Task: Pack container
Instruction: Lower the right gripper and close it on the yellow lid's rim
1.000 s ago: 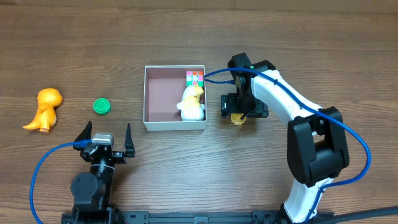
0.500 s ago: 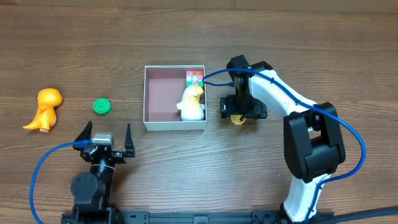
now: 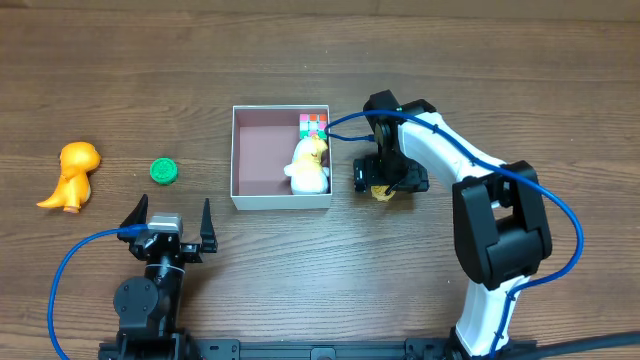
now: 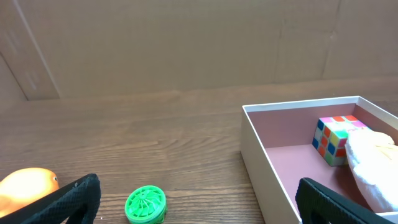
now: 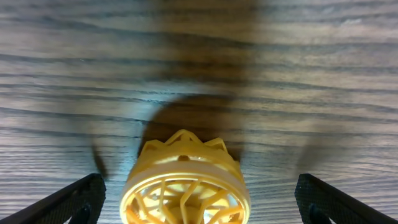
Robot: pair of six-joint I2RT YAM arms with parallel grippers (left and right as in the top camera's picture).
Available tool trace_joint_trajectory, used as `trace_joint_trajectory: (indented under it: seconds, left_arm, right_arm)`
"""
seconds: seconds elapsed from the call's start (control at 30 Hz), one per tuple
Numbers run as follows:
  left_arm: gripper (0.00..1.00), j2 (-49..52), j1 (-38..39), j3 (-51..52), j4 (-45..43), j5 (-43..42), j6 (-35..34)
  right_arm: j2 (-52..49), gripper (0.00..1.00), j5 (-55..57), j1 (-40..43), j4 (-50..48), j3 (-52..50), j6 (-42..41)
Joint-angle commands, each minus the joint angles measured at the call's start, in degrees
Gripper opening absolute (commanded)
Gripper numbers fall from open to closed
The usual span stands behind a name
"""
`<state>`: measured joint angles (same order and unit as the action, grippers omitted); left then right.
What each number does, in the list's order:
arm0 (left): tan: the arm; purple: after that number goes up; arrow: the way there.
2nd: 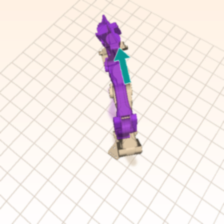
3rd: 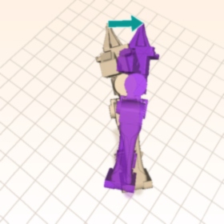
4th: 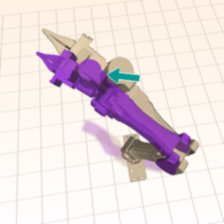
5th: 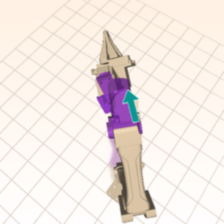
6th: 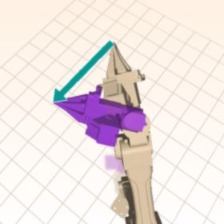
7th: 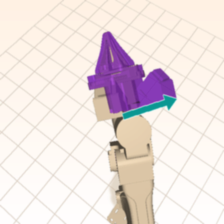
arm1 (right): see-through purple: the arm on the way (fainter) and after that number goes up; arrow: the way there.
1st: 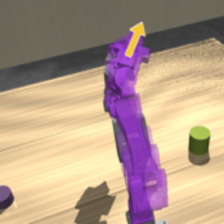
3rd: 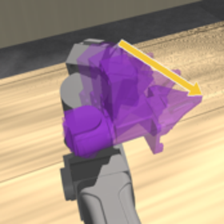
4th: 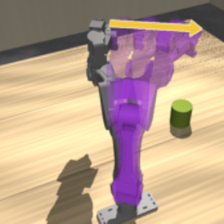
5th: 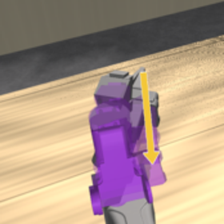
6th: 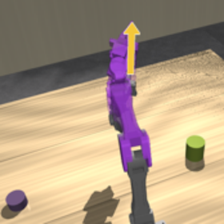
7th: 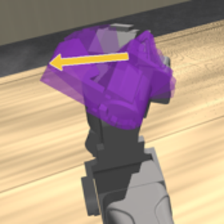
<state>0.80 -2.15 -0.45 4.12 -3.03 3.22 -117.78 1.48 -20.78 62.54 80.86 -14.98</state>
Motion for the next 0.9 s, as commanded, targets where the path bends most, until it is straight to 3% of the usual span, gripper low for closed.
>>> trace_joint_trajectory:
  seconds: [0.0,0.87]
  left_arm:
    - [1.0,-0.15,-0.46,0.17,0.0,-0.81,0.87]
    - [1.0,-0.15,-0.46,0.17,0.0,-0.81,0.87]
  right_arm:
    - [-0.76,1.0,-0.33,-0.17,-0.37,-0.04,0.26]
    - [-1.2,0.96,-0.31,-0.17,-1.49,-0.04,0.48]
